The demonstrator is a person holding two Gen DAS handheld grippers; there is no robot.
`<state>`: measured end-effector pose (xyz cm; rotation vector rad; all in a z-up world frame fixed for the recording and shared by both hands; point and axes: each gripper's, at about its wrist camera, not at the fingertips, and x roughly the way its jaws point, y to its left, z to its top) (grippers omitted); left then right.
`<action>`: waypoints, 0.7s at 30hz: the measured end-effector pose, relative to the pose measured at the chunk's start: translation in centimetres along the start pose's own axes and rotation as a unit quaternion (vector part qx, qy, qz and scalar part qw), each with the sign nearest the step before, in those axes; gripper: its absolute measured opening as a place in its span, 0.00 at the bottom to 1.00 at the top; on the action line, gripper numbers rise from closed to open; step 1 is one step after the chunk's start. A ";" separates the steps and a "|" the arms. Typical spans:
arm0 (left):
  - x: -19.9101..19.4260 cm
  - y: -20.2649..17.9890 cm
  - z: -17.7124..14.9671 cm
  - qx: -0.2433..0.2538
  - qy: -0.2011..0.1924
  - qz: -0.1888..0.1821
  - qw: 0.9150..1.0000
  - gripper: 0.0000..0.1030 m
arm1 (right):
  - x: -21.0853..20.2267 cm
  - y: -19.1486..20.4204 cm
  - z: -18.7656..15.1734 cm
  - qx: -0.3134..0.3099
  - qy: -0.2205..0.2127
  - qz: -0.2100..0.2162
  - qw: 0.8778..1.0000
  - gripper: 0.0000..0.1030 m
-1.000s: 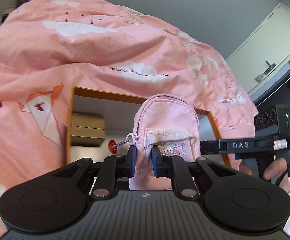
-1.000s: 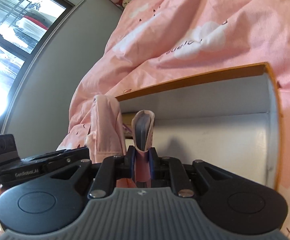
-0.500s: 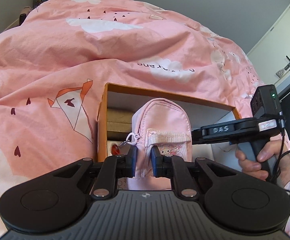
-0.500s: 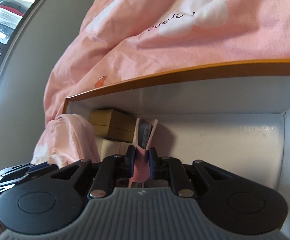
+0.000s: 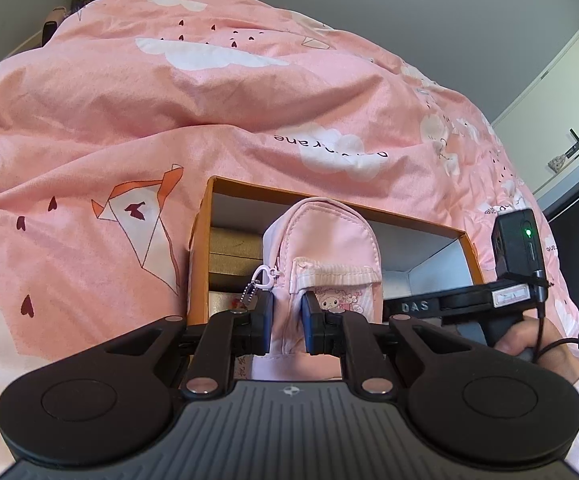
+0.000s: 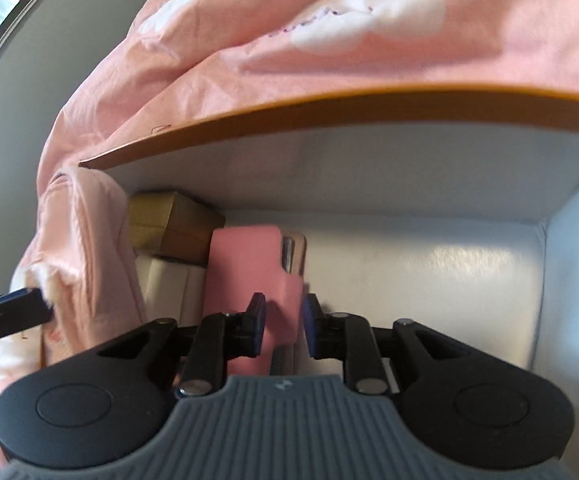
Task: Organize objects
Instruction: 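Carry the pink backpack with the left gripper into the orange box while the right carries the pouch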
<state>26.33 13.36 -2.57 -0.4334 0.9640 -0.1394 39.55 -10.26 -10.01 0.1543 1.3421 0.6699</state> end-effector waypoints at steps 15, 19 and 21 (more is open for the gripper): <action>2.6 -0.5 -0.4 -0.038 0.022 -0.029 0.999 0.16 | -2.1 -1.5 -2.0 0.035 -0.003 0.007 0.999 0.10; 4.7 -0.9 -0.7 -0.042 0.037 -0.020 0.998 0.16 | -4.2 -1.6 -2.3 0.026 -0.027 -0.001 0.999 0.10; 5.5 -0.9 -0.9 -0.039 0.041 -0.009 0.998 0.16 | -4.9 -1.2 -2.5 0.010 -0.040 -0.022 0.999 0.10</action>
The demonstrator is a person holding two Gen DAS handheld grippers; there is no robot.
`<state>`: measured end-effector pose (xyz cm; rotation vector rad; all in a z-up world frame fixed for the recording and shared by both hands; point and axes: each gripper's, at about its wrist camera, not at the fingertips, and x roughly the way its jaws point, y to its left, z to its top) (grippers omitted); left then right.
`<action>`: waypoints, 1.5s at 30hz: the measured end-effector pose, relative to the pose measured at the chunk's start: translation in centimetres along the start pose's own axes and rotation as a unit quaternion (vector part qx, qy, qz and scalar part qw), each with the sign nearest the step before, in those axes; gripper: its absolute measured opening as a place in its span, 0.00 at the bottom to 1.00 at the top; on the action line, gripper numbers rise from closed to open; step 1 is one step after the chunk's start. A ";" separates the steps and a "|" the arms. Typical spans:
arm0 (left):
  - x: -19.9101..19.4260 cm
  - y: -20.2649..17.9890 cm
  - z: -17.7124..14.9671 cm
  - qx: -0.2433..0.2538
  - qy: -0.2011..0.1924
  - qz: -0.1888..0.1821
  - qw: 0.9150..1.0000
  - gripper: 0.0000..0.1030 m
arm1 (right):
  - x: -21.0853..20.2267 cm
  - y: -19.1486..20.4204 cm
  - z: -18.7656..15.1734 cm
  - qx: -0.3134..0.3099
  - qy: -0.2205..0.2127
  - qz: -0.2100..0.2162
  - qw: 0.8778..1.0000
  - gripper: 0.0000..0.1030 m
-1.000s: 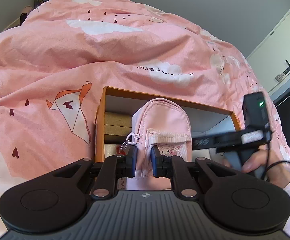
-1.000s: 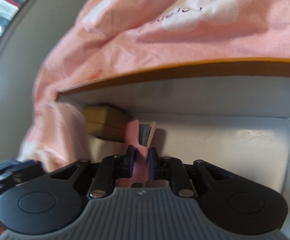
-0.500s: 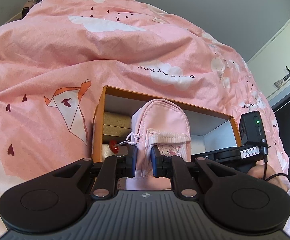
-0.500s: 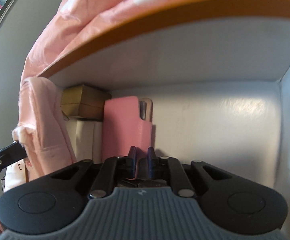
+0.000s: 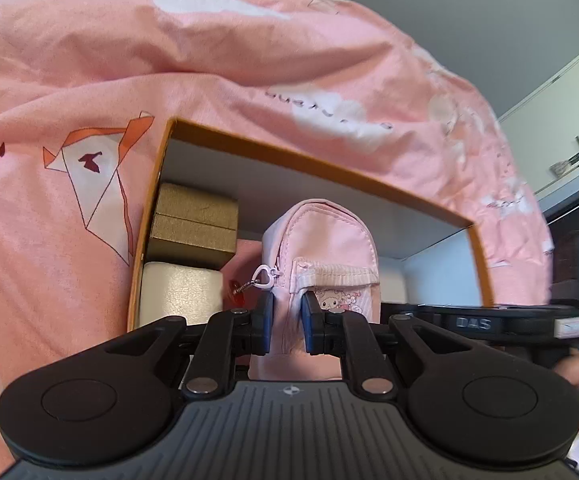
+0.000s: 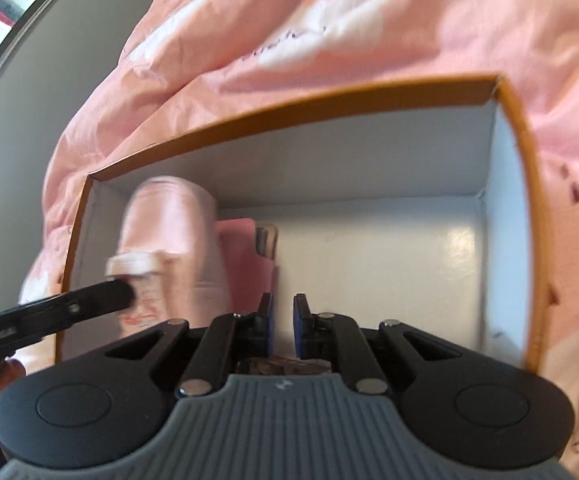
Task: Organize objects
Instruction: 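Carry the pink backpack with the left gripper into the orange box while the right carries the pouch, then open both grippers to release the backpack and pouch inside the box, then grasp the striped-cup plush with the left gripper while the right grasps the duck plush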
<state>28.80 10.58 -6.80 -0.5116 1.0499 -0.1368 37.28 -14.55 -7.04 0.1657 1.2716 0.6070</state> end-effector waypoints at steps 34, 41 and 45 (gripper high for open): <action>-2.4 -4.2 -2.1 0.127 -0.047 0.065 0.989 0.38 | 0.1 3.2 -1.2 -0.030 -0.056 0.043 0.997 0.14; -7.1 -7.4 -5.9 0.150 -0.080 0.007 0.985 0.58 | -6.0 5.1 -5.4 -0.097 -0.121 0.015 0.988 0.23; -8.3 -8.6 -8.9 0.148 -0.074 -0.034 0.986 0.60 | -9.9 5.0 -9.3 -0.111 -0.163 0.006 0.980 0.23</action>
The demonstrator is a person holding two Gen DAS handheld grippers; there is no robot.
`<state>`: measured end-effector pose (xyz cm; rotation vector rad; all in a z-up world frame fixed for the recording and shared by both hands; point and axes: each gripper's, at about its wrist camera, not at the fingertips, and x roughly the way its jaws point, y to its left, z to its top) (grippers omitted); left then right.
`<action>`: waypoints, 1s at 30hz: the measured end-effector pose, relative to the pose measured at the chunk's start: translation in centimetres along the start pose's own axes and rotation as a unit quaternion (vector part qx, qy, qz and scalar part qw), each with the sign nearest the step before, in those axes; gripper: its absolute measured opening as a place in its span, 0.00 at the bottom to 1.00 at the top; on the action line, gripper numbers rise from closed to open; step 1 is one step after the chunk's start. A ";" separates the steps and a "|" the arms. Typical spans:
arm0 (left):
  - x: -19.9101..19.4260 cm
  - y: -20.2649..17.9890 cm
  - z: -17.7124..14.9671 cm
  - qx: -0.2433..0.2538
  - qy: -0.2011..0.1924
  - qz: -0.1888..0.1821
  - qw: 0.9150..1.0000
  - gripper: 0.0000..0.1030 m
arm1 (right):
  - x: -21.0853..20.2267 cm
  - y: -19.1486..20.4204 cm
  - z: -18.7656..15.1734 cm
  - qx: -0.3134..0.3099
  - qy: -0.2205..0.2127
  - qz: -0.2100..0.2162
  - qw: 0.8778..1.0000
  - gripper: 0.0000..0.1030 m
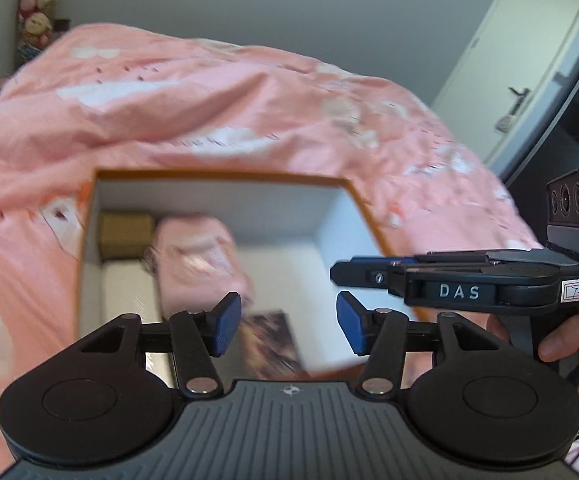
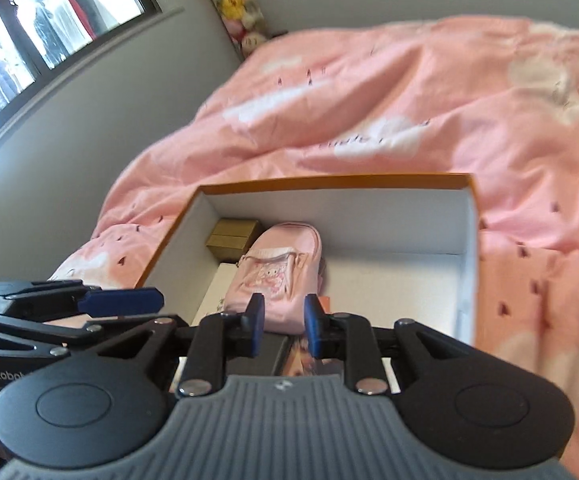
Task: Organize objects
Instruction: 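Grasp the striped-cup plush with the left gripper while the right grasps the duck plush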
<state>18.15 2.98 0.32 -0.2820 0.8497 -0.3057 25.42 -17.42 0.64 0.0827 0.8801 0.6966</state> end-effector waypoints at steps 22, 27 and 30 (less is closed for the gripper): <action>7.9 -0.1 -11.4 -0.194 0.156 -0.075 0.966 0.75 | -6.7 -4.5 -13.2 0.086 0.022 -0.156 0.984 0.23; 9.4 -1.0 -11.7 -0.190 0.167 -0.063 0.965 0.79 | -6.5 -5.4 -13.6 0.101 0.032 -0.164 0.981 0.26; 10.1 -1.1 -11.7 -0.195 0.171 -0.054 0.964 0.83 | -6.5 -5.6 -13.7 0.104 0.033 -0.165 0.980 0.28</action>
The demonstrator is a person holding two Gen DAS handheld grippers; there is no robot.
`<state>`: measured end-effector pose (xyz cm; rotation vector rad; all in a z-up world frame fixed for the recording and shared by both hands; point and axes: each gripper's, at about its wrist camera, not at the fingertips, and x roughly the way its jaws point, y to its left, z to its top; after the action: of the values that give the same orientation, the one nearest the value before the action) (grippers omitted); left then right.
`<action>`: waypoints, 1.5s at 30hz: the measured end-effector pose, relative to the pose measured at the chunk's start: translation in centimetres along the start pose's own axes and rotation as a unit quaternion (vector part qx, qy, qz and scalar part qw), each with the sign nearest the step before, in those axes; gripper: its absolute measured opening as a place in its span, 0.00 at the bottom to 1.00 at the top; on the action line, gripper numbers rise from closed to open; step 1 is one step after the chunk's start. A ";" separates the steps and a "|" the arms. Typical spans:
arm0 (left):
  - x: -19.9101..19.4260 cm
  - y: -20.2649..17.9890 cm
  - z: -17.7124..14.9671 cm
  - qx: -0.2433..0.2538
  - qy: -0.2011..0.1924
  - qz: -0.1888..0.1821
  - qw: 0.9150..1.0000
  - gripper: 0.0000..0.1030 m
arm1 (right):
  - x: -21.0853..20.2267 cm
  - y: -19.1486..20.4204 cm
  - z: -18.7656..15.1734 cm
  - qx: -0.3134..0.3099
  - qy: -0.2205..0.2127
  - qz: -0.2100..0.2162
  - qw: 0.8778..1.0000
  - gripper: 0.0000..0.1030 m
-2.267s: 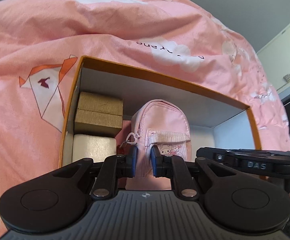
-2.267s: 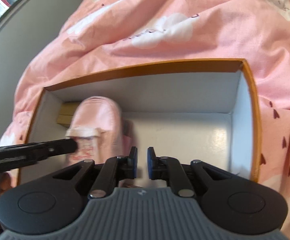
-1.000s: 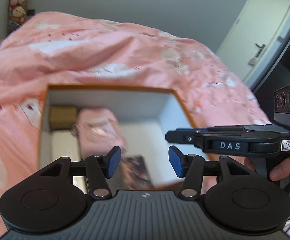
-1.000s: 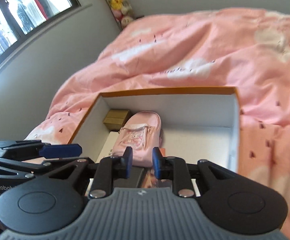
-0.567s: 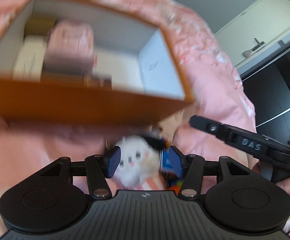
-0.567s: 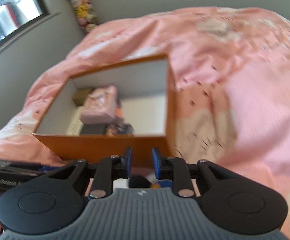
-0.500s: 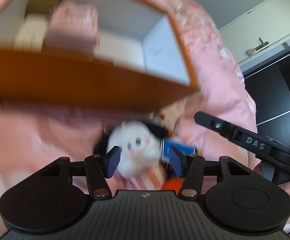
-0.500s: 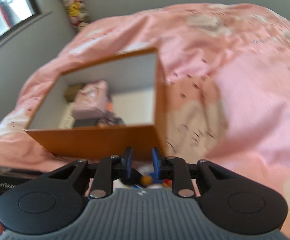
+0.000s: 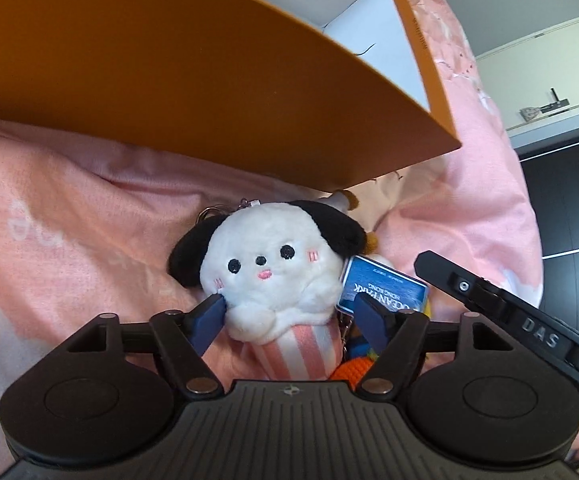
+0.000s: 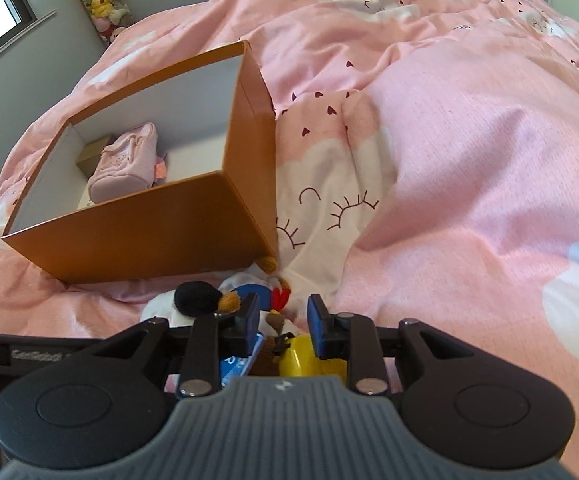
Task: Organize objects
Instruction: 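Grasp the striped-cup plush with the left gripper while the right grasps the duck plush, then lift the cup plush with the left gripper while the right lifts the duck plush with card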
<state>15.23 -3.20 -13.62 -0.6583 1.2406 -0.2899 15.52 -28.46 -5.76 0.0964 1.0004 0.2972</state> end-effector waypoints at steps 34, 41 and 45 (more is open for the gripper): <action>-7.0 2.3 -0.1 0.008 -0.076 0.025 0.997 0.70 | 4.0 2.0 2.9 -0.100 0.143 0.045 0.984 0.39; -6.7 2.6 -0.2 0.003 -0.073 0.019 0.997 0.70 | 4.1 5.9 1.0 -0.223 0.143 -0.006 0.964 0.51; -6.7 2.6 -0.2 0.004 -0.072 0.017 0.997 0.70 | 5.0 8.0 0.2 -0.317 0.163 -0.029 0.934 0.56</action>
<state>12.49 2.40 -10.03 -0.6388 1.1109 -0.2154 16.60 -19.38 -7.99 -0.5868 1.1879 0.5829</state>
